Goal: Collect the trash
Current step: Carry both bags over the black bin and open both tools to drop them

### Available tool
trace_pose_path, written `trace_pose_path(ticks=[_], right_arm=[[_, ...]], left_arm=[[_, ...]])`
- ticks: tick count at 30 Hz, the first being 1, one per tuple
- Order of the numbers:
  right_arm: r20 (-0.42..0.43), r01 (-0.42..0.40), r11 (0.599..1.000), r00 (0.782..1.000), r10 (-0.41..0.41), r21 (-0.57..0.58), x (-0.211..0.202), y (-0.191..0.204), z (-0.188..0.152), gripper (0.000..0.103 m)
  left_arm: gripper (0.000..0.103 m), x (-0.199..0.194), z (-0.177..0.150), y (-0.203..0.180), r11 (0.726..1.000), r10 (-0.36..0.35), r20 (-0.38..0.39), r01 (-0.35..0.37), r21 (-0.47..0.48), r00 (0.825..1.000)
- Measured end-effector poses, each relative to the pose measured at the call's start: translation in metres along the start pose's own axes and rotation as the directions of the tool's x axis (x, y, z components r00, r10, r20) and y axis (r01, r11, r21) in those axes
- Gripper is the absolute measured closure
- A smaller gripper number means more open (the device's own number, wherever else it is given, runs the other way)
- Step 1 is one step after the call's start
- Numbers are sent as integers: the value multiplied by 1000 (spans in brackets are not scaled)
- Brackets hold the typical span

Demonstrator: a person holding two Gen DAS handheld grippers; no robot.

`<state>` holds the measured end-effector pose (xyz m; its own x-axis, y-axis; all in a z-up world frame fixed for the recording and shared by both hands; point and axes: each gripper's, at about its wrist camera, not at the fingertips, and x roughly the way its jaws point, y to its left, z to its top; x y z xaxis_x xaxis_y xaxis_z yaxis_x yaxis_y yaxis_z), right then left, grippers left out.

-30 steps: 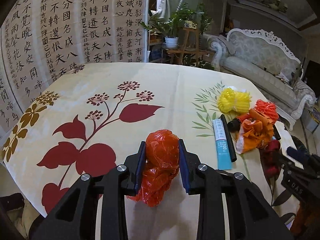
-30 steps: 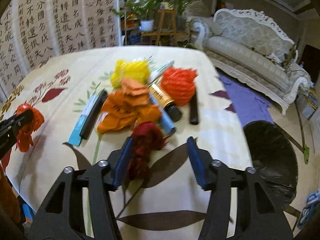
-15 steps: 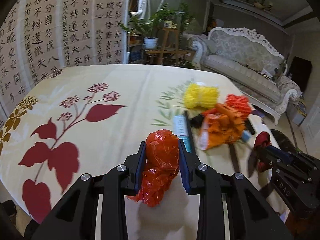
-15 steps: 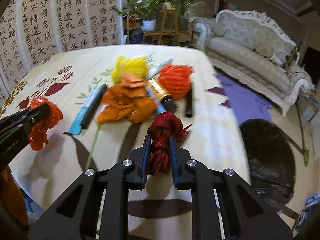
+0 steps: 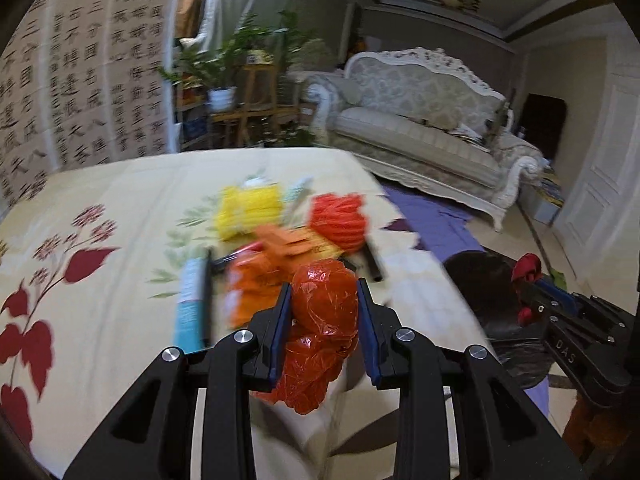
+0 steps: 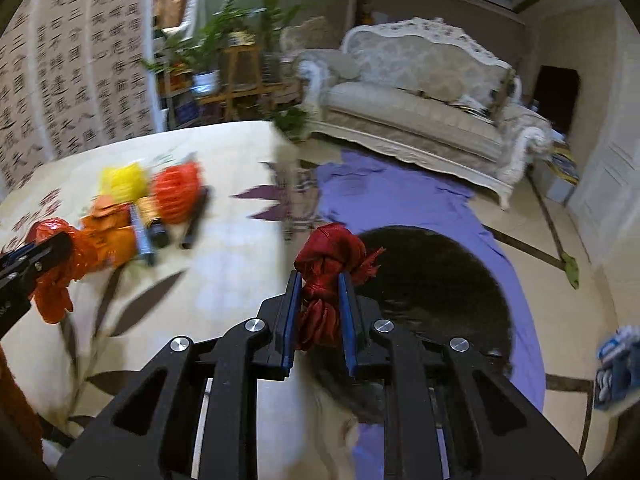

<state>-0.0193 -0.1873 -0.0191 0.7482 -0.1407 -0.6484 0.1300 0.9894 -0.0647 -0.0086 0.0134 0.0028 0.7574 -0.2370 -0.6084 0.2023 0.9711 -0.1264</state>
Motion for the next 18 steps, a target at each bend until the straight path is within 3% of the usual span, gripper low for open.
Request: trace_pose_path(ticks=[10,18], right_arm=[[-16,66,994,998,-65,90,21,-58,-11,85],[-33,86,987,996,-83,138,40,-93,-13,85]], left_arm=[[72,35,14,-77,988,-101,-21,103,116,995],[72,69,18,-124,974,-126,-57,134,183,990]])
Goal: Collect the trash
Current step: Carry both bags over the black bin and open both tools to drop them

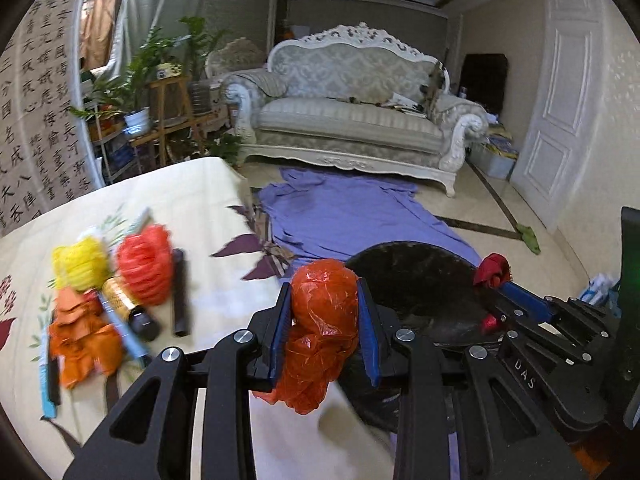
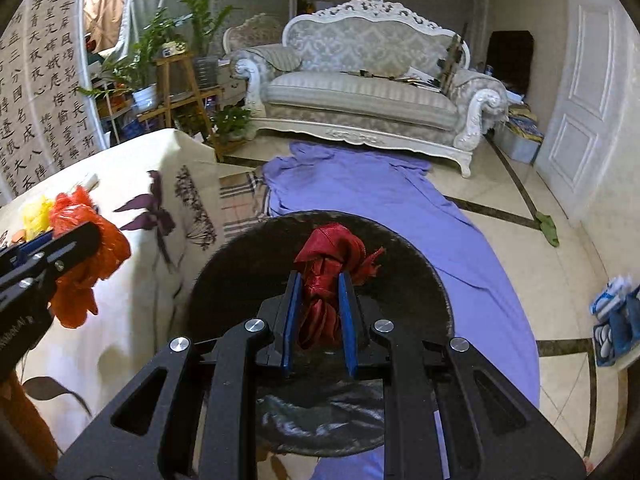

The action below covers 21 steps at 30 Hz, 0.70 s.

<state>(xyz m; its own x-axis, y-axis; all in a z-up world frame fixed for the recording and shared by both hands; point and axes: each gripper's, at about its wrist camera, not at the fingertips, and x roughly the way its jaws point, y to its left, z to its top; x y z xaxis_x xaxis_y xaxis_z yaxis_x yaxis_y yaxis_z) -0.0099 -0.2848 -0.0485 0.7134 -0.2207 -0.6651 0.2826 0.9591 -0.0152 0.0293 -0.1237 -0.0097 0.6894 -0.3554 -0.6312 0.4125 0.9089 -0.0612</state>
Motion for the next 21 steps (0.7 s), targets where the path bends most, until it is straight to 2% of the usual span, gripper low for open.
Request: trace_pose_path(ticks=[13,14,16,18,21], right_arm=[[-19,-14,999,1000,15,30,24,-18,8,82],[-17,-16,999,1000,17,38,25,-20,9,79],[-13,-8,999,1000,9,47,26,-22,9,67],[-9,2,999,1000,-2,54,25,-23,10,65],[-8,14,998,1000,-14,56,24,-23,10,65]], left_arm=[[71,41,7,-21,999,1,-45,1,52,999],[68,43,7,-20,999,7,-48,-5,53,999],[62,42,5,-18,999,13,-51,-11,45,999],[51,42,5,-15,999,22,-51,-20,29,998],[45,38,5,-9,999,38,-42,-38,15,998]])
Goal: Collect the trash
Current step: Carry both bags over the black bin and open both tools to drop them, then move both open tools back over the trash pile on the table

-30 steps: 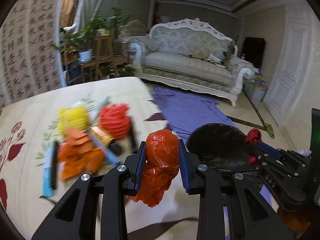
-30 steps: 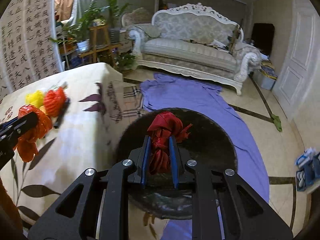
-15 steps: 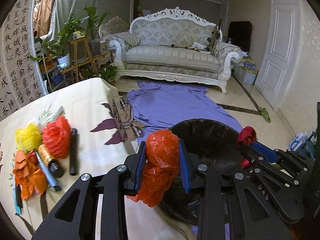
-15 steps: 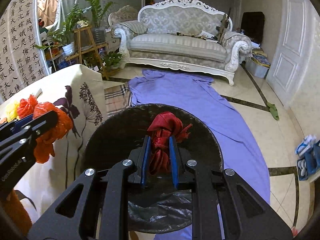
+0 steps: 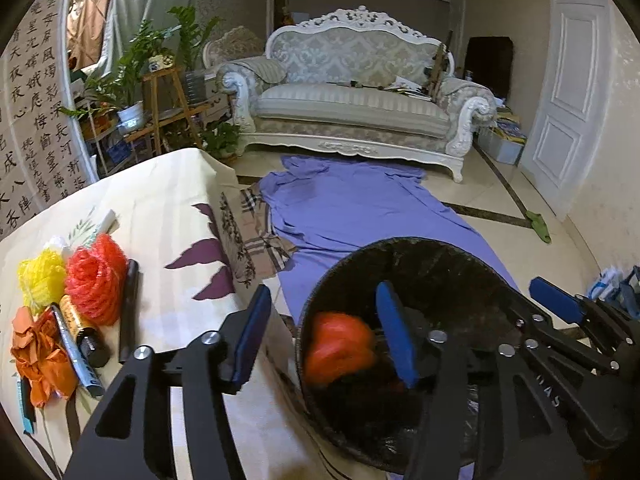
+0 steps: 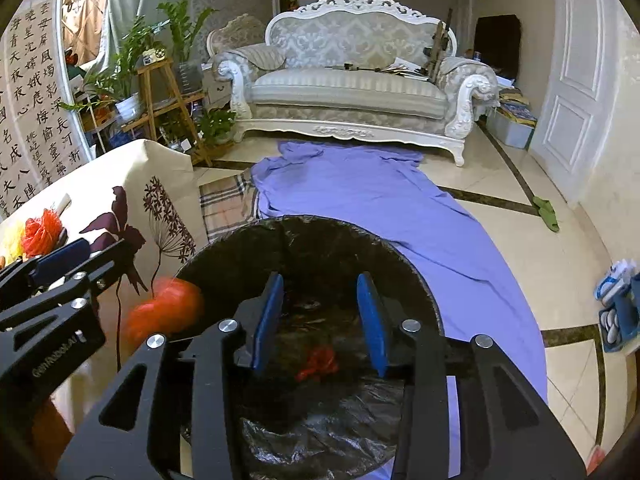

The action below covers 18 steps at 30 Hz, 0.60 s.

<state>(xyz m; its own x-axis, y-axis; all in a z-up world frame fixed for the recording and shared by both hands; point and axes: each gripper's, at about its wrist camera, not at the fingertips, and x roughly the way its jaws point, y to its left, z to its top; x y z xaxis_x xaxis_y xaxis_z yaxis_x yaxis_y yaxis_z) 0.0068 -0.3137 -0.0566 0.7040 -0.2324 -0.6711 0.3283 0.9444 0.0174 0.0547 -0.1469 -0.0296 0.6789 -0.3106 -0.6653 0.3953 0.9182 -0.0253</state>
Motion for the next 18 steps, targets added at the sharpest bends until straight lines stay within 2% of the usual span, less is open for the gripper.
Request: trace_pose_path(ticks=[7,11,13,18], right_arm=[[-1,5,1000,1000,-5,-6,-1,2,1,64],[3,-5,1000,1000,5,-16,-7,10,0,62],[11,-15,1000,1000,15,-18,-11,17,1,55],[23,-58,997,998,59,-45,-23,41,5,55]], left_arm=[[35,-12,-1,10,998,58,14,-57,-10,998],[34,-22,1,22,996,82,23,-82,-25,996],[32,-30,1,33,995,98,28,-97,-39,995],[29,-52,-3,62,986,152,43,-148,-75,988]])
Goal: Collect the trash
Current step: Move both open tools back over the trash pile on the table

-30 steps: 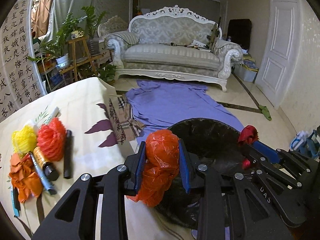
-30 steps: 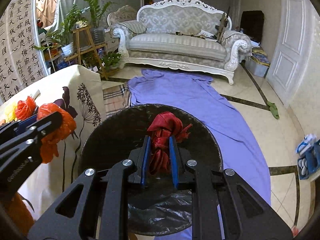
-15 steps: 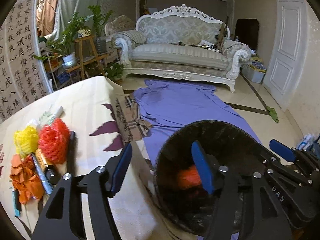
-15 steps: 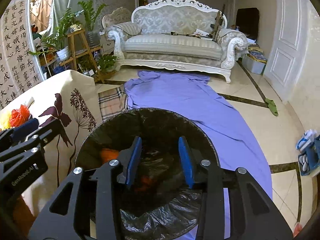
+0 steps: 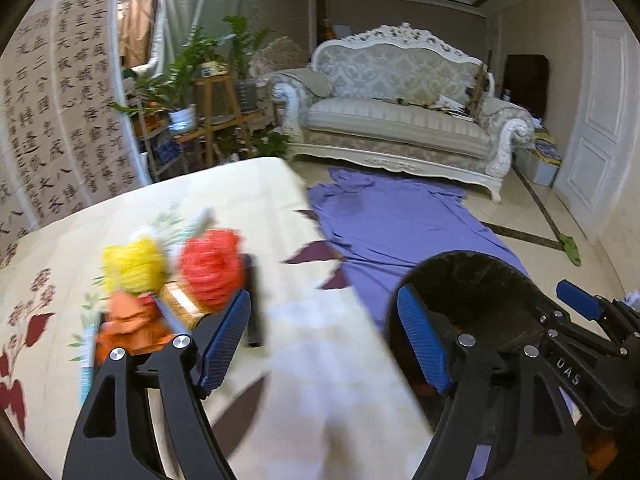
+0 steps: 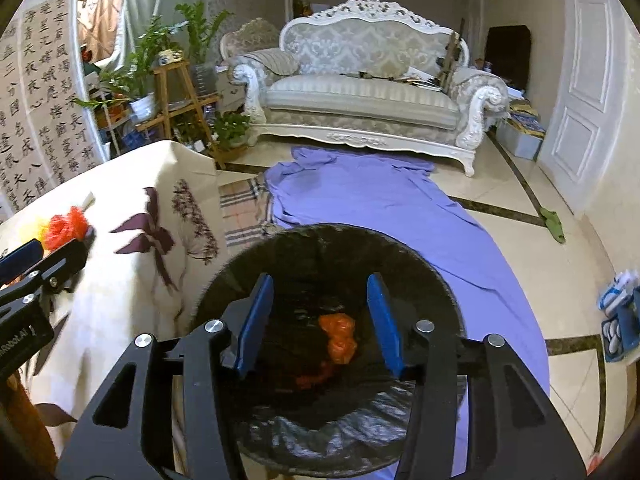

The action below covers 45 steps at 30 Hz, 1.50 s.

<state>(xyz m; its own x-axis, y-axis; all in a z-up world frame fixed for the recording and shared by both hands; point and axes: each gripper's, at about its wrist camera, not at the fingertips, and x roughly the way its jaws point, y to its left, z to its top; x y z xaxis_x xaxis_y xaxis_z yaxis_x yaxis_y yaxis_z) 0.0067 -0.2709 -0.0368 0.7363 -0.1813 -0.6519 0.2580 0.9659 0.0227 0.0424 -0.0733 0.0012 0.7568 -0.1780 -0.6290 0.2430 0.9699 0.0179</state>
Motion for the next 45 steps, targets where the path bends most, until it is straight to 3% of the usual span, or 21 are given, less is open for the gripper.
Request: trace_pose_path(ticks=[11,25,33,42,45], right_arm=[[11,-159,977,987,162,-144,-15,97,13,55],[-1,-327,891,939,344,-315,-35,216,25,55],[-55,-380,849,920,388,-367,-28,261,20,54],[-134,-393,841,919,371,-372,-9,279,9,55],[-142,-404,838,915,378,-368,-10,279,8,61]], left_arm=[[27,-33,-16,100,977,180,5,-178,-118,984],[27,-62,-41,222,884,381,-46,-379,-272,923],[27,-62,-53,254,858,400,-79,-404,-318,913],[27,-52,-61,263,857,377,-107,-390,-337,920],[27,-49,-62,263,861,365,-111,-381,-337,924]])
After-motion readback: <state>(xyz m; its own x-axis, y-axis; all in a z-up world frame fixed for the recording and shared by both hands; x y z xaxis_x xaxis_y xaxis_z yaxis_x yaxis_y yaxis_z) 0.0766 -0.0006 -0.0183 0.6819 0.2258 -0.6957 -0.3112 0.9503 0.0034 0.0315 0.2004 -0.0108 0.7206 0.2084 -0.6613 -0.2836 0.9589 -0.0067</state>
